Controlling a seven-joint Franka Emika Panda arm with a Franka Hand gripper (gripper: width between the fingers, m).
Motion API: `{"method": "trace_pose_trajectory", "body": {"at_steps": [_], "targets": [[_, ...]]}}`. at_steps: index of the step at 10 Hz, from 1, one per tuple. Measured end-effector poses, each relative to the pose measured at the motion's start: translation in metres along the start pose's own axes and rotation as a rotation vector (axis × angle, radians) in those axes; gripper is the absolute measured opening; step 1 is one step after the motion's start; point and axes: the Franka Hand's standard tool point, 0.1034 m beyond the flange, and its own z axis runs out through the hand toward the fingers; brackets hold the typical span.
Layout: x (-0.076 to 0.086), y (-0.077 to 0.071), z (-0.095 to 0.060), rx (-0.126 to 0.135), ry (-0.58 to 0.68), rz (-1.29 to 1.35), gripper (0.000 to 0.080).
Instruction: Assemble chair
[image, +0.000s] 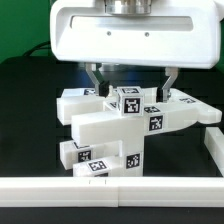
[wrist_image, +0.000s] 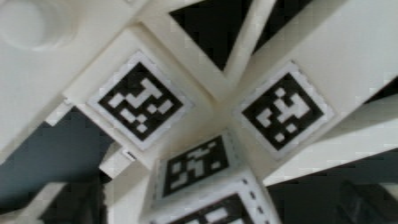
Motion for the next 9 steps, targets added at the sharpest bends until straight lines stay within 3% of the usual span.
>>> {"method": "trace_pose_trajectory", "body": {"at_steps": [4,5,6,7,8,9], "targets": [[-0.0013,-0.0013,0.0015,-0.011,-0.002,-0.296,0.0645],[-0.0013,-0.001,0.0017,-0.011,-0.002,-0.323,0.0539],[-0.0014,-0.001,0.0018,-0.01,-0.002,-0.316,0.0539],[-0.0015,-0.0008,0.002,-0.01,-0.003,-0.316,0.0348],[-0.0015,-0.0009,0.002,-0.01,-0.003,-0.304,0.0285],[-0.0015,-0.0009,0.002,-0.01,-0.002,-0.289,0.0285]]}}
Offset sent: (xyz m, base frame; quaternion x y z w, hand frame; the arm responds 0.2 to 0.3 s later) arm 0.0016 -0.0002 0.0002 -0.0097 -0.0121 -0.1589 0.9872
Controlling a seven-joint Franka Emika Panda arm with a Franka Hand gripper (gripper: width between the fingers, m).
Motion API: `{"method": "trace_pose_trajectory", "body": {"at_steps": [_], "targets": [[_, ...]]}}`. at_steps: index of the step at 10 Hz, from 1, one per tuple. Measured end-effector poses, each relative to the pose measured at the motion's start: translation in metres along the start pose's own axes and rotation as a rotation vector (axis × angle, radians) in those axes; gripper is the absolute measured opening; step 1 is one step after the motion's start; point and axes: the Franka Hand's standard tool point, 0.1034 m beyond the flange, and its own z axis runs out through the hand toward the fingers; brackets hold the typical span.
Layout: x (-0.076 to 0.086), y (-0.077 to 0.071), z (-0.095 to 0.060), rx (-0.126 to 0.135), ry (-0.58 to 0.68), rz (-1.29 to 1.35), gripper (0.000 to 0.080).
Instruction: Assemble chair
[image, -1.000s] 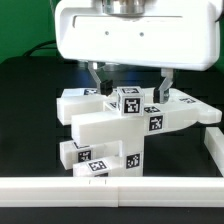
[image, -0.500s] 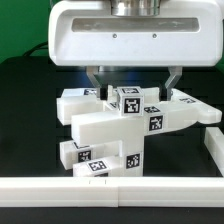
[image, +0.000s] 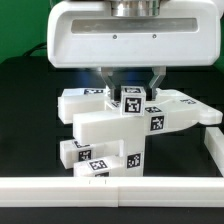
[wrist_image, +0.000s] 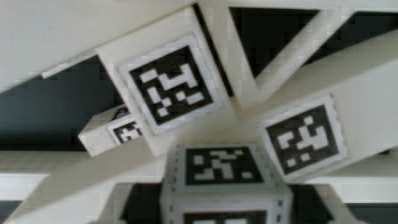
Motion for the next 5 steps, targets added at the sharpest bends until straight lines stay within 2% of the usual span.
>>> {"method": "trace_pose_trajectory", "body": {"at_steps": [2,5], "targets": [[0.0,0.0002,0.0,0.0,0.0,0.002,0.0285],[0.0001,0.0004,0.0002,0.014,0.001,0.308,0.0285]]}}
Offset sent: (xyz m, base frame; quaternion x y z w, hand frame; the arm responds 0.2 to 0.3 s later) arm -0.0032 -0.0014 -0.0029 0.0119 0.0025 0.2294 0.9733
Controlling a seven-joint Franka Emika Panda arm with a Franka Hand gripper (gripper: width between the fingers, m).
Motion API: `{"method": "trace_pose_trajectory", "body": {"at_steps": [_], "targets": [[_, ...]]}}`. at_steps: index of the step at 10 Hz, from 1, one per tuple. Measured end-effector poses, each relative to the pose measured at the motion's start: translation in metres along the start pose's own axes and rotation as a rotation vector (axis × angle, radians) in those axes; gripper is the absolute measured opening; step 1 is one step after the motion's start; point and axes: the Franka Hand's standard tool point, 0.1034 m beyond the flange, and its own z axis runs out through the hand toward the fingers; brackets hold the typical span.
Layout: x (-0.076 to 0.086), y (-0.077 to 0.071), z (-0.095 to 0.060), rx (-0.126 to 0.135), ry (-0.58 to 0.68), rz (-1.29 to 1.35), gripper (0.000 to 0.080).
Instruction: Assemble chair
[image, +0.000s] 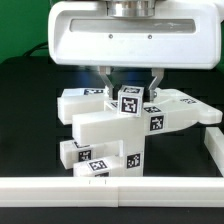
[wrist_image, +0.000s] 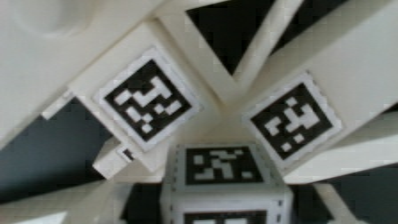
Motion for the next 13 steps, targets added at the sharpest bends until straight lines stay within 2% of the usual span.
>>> {"method": "trace_pose_trajectory", "body": {"at_steps": [3,7,13], "targets": [[0.0009,-0.0002,0.0002,0.014,0.002,0.247,0.0287],[0.0013,-0.0045,0.0003,0.049,-0.005,0.593,0.0287],[0.0015,-0.0078,0.0008,0.062,-0.016,0.932,0.0287]]}}
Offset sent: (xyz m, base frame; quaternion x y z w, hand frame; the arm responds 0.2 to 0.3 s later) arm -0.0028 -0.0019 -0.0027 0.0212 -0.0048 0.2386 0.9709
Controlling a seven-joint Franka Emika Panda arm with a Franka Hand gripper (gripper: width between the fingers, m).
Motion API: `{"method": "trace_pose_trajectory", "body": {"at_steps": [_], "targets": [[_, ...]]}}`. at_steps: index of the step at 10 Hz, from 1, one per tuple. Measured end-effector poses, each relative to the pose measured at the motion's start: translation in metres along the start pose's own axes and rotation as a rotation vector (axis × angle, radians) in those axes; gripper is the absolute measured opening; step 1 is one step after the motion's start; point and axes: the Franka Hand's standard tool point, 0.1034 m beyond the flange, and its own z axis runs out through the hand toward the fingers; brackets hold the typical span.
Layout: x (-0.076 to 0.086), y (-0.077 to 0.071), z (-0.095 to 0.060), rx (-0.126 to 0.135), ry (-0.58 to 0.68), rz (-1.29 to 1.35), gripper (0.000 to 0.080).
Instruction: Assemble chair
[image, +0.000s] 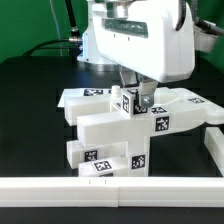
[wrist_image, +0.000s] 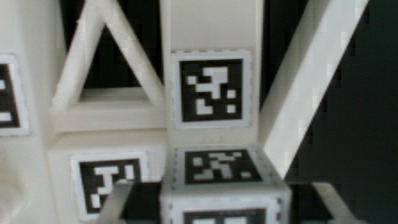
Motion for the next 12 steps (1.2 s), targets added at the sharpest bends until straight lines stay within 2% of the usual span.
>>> {"method": "trace_pose_trajectory", "body": {"at_steps": [6,7,8,9,10,12], "targets": [[-0.009,-0.004,0.001,0.013,-0.034,0.421,0.0287],[-0.009,-0.004,0.001,0.013,-0.036,0.44,0.0342],[-0.009,-0.004,0.001,0.013,-0.036,0.43,0.0342],[-0.009,-0.004,0.001,0.014,-0.036,0.411,0.0505],[-0.009,-0.005,-0.001,0.018,-0.036,0.371,0.0619],[-0.017,-0.008,-0.014,0.034,-0.041,0.283,0.064]]}}
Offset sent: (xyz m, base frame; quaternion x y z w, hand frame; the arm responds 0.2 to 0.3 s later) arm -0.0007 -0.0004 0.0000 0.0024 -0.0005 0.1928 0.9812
